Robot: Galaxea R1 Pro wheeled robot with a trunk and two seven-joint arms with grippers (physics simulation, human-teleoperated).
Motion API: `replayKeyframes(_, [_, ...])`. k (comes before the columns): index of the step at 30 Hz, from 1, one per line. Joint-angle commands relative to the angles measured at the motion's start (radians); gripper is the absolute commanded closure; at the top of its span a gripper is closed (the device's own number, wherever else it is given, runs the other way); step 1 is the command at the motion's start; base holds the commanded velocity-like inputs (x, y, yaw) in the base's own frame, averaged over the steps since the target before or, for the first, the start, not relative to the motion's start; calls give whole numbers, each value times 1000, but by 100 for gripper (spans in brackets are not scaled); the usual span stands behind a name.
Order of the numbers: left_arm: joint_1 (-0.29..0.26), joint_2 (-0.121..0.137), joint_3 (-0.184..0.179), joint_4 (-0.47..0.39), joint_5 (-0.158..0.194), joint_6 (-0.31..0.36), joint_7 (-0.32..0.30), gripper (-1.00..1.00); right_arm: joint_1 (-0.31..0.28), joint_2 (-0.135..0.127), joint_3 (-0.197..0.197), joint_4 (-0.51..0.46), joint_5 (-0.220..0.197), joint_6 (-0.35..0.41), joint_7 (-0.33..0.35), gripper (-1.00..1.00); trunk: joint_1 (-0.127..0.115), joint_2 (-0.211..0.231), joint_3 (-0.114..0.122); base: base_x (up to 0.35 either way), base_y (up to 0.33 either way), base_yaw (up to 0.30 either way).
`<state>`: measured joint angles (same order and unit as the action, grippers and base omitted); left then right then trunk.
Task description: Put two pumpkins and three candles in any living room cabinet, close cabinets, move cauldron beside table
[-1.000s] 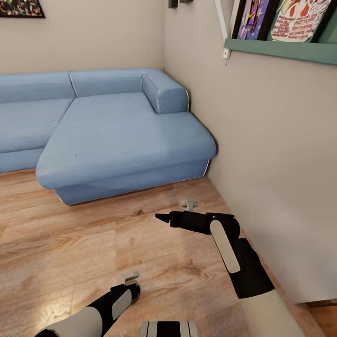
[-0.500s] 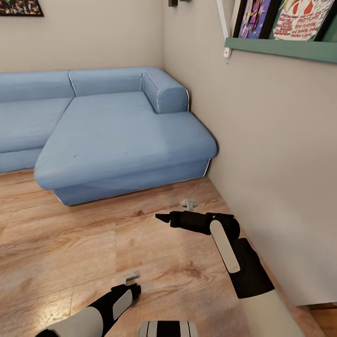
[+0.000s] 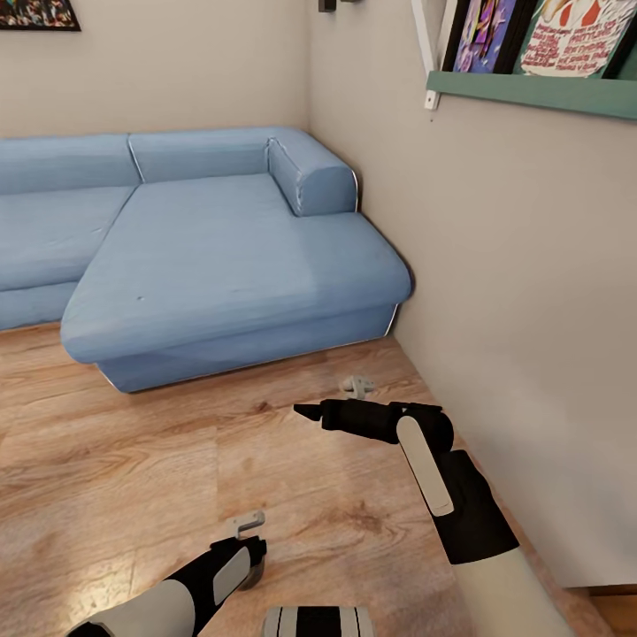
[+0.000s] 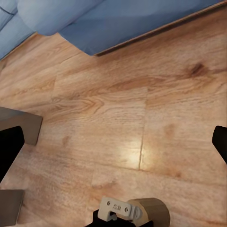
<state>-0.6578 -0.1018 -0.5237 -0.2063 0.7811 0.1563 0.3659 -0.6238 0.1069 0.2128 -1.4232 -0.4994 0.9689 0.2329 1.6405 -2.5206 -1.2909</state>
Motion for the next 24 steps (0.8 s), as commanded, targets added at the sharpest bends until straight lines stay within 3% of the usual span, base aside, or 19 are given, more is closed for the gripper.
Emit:
replayKeyframes(1, [0, 1, -8, -2, 6, 5, 7, -100, -1, 0, -1, 0, 10, 4, 10, -100, 0, 0, -1, 8, 0, 0])
replayKeyframes(24, [0, 5, -7, -2, 4, 5, 8, -100, -1, 0, -1, 0, 10, 4, 9, -100, 0, 0, -1, 2, 0, 0])
